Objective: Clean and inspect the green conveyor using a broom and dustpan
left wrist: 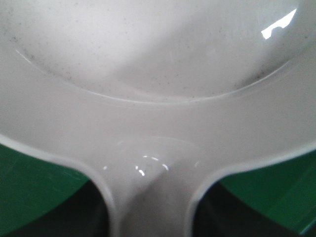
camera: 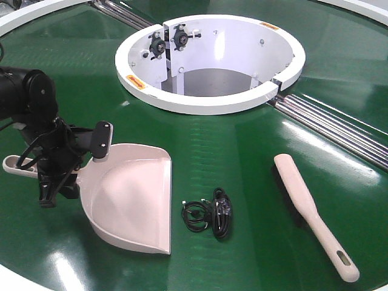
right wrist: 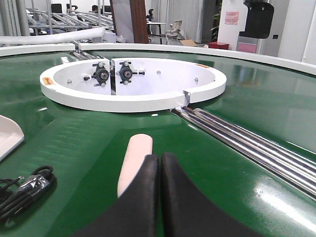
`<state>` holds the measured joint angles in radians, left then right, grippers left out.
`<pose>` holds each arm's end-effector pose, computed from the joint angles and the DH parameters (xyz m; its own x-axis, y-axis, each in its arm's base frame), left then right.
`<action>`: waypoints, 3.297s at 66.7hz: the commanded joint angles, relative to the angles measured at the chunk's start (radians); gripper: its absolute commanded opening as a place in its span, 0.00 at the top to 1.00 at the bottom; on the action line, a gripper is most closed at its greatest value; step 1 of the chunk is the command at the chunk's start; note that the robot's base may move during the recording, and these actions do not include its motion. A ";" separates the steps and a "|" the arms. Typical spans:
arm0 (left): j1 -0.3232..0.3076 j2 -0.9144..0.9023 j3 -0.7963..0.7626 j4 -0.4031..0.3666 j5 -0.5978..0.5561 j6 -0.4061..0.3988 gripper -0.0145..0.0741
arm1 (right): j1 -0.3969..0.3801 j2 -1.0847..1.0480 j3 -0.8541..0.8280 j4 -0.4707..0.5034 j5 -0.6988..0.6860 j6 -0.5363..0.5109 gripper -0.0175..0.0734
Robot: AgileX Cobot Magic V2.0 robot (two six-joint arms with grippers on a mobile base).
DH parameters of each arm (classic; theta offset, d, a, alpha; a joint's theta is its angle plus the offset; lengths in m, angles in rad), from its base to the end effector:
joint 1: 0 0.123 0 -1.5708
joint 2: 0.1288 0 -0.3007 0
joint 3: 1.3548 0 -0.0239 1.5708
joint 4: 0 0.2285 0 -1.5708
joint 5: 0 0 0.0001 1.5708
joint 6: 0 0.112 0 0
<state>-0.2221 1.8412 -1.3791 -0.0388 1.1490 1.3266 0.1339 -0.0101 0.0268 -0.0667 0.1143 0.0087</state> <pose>0.3341 -0.0795 0.2268 -0.0363 0.9983 -0.0463 0.9986 0.0380 0.0365 0.0393 0.0044 0.1936 -0.0358 -0.0629 -0.9974 -0.1282 0.9901 -0.0578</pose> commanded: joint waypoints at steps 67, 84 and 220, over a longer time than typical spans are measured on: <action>-0.004 -0.012 -0.027 -0.024 0.006 -0.011 0.85 | 0.000 -0.018 0.022 -0.009 -0.073 -0.009 0.82; -0.004 -0.012 -0.027 -0.024 0.008 -0.011 0.85 | 0.000 -0.018 0.022 -0.009 -0.073 -0.009 0.82; -0.004 -0.012 -0.027 -0.024 0.011 -0.011 0.85 | 0.000 0.576 -0.681 0.105 0.482 0.075 0.81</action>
<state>-0.2221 1.8720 -1.3791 -0.0418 1.1547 1.3198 0.1339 0.5516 -0.6193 0.0307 0.6287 0.0651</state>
